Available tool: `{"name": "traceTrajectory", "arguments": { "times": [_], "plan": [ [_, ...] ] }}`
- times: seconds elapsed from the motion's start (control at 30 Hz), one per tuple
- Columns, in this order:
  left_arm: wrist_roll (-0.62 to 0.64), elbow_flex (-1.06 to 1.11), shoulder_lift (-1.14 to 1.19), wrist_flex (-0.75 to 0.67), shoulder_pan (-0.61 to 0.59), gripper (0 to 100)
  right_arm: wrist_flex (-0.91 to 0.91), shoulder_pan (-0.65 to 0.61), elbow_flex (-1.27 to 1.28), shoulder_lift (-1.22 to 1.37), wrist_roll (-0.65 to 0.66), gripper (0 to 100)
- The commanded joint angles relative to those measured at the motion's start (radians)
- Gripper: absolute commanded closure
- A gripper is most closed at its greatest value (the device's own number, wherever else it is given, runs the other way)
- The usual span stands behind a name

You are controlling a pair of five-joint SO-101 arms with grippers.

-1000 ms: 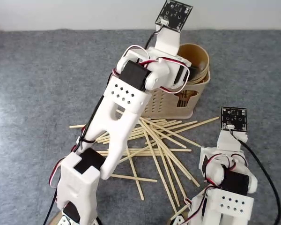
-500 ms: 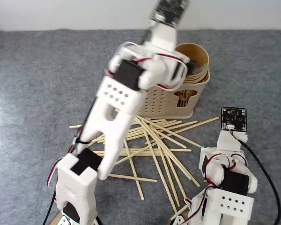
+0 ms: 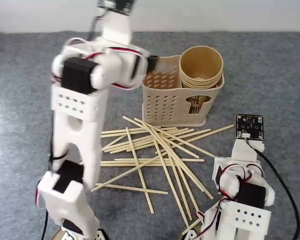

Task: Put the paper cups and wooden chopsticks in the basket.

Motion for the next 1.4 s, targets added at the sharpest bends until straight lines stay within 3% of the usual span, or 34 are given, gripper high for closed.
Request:
{"name": "traceTrajectory", "arguments": {
  "times": [0.0,0.37,0.53,0.73,1.07,1.37],
  "plan": [
    [-0.097,0.148,-0.124,0.021,-0.031,75,-0.019,-0.01,-0.006,-0.008,-0.006,99.1],
    [-0.333,0.769,-0.525,-0.063,-0.031,75,-0.058,-0.01,-0.006,-0.008,-0.012,99.1],
    [-0.459,1.116,-0.655,-0.239,-0.034,75,-0.058,-0.004,-0.006,-0.008,-0.012,99.1],
    [-0.592,1.423,-0.736,-0.516,-0.126,75,-0.047,-0.004,-0.034,-0.008,-0.012,99.1],
    [-0.684,1.65,-0.623,-0.792,-0.138,75,-0.044,-0.002,-0.074,-0.008,-0.012,99.1],
    [-0.741,1.662,-0.4,-0.901,-0.02,71,-0.054,-0.002,-0.034,-0.008,-0.014,99.1]
  ]
}}
